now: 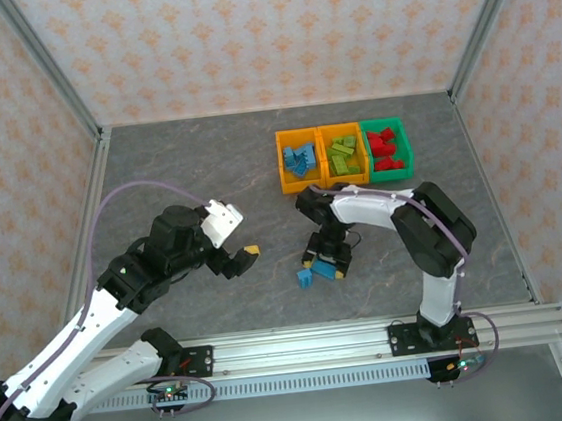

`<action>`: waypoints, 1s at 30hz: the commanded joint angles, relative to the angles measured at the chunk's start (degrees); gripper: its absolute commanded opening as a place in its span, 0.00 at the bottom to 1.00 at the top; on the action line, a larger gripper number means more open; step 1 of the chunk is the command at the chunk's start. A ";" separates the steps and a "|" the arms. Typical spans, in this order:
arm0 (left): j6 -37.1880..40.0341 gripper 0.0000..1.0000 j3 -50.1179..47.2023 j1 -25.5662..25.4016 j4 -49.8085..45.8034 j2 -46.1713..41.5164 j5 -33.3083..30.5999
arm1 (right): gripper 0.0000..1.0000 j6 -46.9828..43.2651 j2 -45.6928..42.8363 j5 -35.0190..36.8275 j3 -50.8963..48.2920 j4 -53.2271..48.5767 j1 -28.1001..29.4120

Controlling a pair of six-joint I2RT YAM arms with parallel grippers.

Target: Sort the legos into containers by color

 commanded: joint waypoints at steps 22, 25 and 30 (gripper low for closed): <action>-2.61 0.98 -0.43 -0.51 -0.34 -5.27 -8.42 | 0.73 -13.96 27.55 18.05 66.77 -7.78 -12.81; -4.16 0.99 -1.03 -0.50 -0.17 -6.15 -10.75 | 0.84 -14.00 28.57 17.85 70.77 -10.33 -12.82; -9.71 1.00 -2.28 -0.39 2.32 -5.57 -18.47 | 0.86 -15.37 19.16 17.22 62.84 -10.64 -12.66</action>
